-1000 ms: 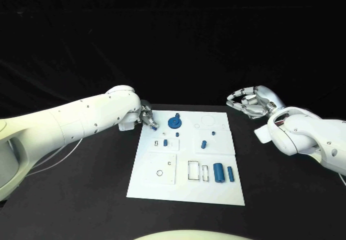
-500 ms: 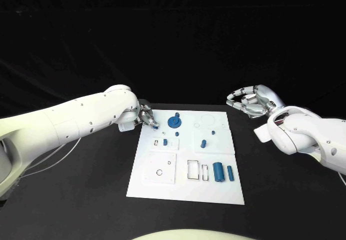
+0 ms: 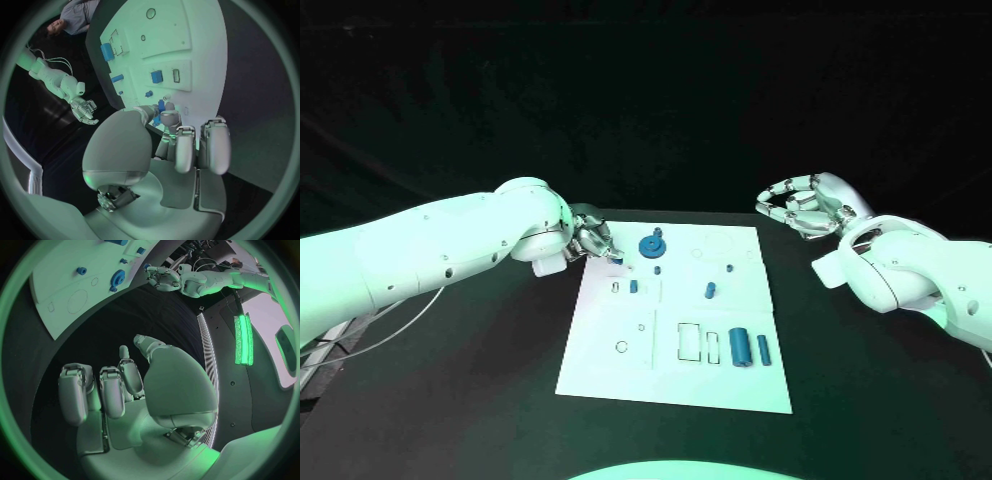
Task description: Assemble the parts on the task board
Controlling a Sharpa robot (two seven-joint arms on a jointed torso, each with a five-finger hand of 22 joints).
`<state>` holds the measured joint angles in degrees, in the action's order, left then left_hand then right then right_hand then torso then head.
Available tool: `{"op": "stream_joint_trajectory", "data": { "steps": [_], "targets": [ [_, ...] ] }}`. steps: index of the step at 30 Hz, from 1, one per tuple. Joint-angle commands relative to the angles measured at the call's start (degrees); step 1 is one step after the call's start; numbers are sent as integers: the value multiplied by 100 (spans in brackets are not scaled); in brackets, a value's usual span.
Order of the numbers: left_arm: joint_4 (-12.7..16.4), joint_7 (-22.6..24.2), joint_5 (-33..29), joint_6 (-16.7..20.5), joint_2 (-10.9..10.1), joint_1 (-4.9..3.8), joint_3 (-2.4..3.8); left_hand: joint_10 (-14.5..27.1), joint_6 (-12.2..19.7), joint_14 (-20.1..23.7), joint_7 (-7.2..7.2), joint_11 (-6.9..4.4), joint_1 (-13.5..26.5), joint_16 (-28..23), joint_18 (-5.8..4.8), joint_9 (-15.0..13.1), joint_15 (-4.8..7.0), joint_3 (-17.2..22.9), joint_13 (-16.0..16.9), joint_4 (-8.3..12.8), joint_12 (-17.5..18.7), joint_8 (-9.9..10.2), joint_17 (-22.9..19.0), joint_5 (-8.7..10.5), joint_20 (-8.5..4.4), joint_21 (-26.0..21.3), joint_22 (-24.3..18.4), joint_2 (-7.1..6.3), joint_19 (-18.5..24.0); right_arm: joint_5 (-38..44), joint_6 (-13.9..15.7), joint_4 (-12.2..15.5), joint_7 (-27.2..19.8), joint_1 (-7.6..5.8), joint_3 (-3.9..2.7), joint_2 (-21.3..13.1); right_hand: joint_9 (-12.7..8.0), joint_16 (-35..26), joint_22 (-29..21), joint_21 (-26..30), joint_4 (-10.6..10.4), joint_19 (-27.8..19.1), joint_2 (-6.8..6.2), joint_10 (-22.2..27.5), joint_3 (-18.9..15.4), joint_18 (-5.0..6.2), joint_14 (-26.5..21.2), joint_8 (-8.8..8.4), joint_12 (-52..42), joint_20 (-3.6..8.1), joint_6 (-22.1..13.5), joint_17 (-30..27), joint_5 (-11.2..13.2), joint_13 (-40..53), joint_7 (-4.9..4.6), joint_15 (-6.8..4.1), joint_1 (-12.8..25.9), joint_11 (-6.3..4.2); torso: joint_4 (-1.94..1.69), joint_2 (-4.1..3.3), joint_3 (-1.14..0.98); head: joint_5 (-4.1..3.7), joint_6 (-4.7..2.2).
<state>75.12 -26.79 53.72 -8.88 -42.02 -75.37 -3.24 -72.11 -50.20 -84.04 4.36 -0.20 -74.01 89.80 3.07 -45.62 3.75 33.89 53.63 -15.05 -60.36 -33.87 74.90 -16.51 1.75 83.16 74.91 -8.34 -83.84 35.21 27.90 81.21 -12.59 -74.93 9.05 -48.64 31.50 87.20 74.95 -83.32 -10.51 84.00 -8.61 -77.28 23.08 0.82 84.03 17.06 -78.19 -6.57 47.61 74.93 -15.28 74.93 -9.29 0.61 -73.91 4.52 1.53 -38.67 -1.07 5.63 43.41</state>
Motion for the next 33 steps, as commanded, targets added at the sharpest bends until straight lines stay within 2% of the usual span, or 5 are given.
{"op": "stream_joint_trajectory", "data": {
  "steps": [1,12,17,23,33],
  "targets": [
    [179,157,161,271,-86,18,-12,-69,-36,-596,-23,-9,32,20,-44,-14,-6,845,30,818,-49,-47,1510,-29,6,36,396,-35,-62,36,-71,-2,-7,5,2,5,6,-24,973,22,7,126,12,-13,36,114,374,32,19,15,-41,627,-24,139,-3,-30,-3,-4,-3,5,5,25,5],
    [377,116,739,306,-170,161,-75,-269,-137,-596,-71,-54,229,20,-62,-44,31,1183,283,954,-300,-153,1510,-66,-25,84,480,-218,-106,36,-80,-7,-13,25,5,9,6,-24,973,22,7,126,12,-13,36,114,374,32,19,15,-41,627,-24,139,-3,-30,-3,-4,9,-3,11,49,4],
    [427,2,891,224,-169,210,-104,-312,-155,-596,-81,-65,291,20,-70,-52,40,1275,342,984,-358,-182,1510,-71,-34,104,514,-254,-124,36,-80,-5,-14,32,5,4,6,-24,973,22,7,126,12,-13,36,114,374,32,19,15,-41,627,-24,139,-3,-30,-3,-4,13,-10,5,48,13],
    [505,-121,978,78,-174,234,-126,-401,-199,-596,-106,-84,402,20,-79,-73,54,1366,474,1014,-483,-241,1510,-93,-45,130,557,-311,-145,36,-79,0,-14,35,6,-4,6,-24,973,22,7,126,12,-13,36,114,374,32,19,15,-41,627,-24,139,-3,-30,-3,-4,2,-11,1,50,26],
    [616,-258,1053,51,-173,259,-143,-469,-232,-596,-131,-105,486,20,-94,-92,71,1424,569,1036,-575,-294,1510,-100,-57,169,623,-343,-178,36,-79,3,-19,37,6,-10,6,-24,973,22,7,126,12,-13,36,114,374,32,19,15,-41,627,-24,139,-3,-30,-3,-4,10,-2,2,64,29]
  ]
}}
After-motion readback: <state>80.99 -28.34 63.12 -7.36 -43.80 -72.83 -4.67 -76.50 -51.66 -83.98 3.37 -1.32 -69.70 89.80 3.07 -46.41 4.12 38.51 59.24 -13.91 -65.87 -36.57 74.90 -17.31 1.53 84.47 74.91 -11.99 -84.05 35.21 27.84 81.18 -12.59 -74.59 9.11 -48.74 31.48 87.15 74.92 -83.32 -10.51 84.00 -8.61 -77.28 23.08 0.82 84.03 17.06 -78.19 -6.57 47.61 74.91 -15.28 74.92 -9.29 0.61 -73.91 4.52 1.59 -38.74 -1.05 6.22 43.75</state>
